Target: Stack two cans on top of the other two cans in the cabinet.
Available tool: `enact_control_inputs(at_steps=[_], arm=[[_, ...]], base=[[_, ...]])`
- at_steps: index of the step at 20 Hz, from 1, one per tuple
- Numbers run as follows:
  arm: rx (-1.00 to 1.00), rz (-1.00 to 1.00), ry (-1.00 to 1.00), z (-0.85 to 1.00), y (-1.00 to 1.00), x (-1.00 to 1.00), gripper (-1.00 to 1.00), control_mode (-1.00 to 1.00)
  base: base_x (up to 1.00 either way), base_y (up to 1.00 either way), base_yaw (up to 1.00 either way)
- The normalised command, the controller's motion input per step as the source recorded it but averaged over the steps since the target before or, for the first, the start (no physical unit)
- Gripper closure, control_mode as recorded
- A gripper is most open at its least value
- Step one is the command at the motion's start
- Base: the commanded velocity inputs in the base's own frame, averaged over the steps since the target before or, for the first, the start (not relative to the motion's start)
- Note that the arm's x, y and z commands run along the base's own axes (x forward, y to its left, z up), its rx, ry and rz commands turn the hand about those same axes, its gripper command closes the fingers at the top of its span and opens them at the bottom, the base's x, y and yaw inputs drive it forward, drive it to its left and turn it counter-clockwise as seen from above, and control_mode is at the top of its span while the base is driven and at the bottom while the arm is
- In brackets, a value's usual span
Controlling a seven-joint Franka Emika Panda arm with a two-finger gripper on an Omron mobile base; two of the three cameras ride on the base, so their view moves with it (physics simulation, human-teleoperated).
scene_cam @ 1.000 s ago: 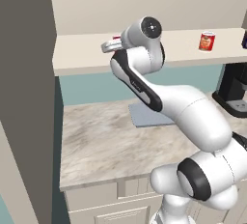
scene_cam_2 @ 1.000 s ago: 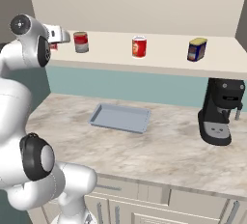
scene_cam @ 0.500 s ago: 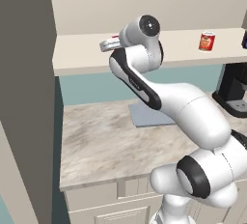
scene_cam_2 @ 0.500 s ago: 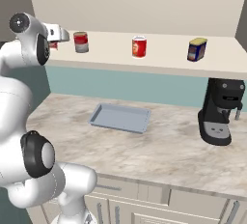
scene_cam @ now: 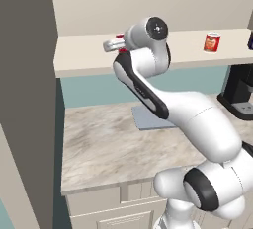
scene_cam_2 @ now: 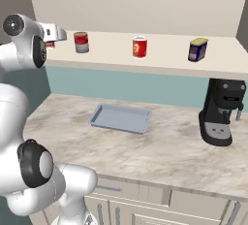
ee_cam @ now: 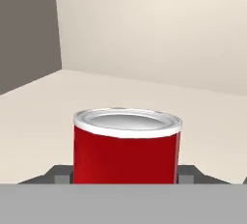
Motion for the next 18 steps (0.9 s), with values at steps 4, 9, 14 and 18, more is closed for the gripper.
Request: enact_control_inputs(at_steps=[4, 9, 14, 18], arm=[[-0.01, -0.05, -0.2, 0.32, 0.06, -0.25, 1.0, -1.0], [-0.01, -0.14, -0.19, 0.36, -0.07, -0.19, 1.0, -1.0], [0.0, -0.2, -0.18, 0.32, -0.18, -0.19, 1.0, -1.0], [0.0, -0.21, -0.08, 0.31, -0.2, -0.21, 1.0, -1.0]], base=[[0.0, 0.0, 0.0], [0.0, 0.0, 0.0], [0.0, 0.0, 0.0], [0.0, 0.0, 0.0]])
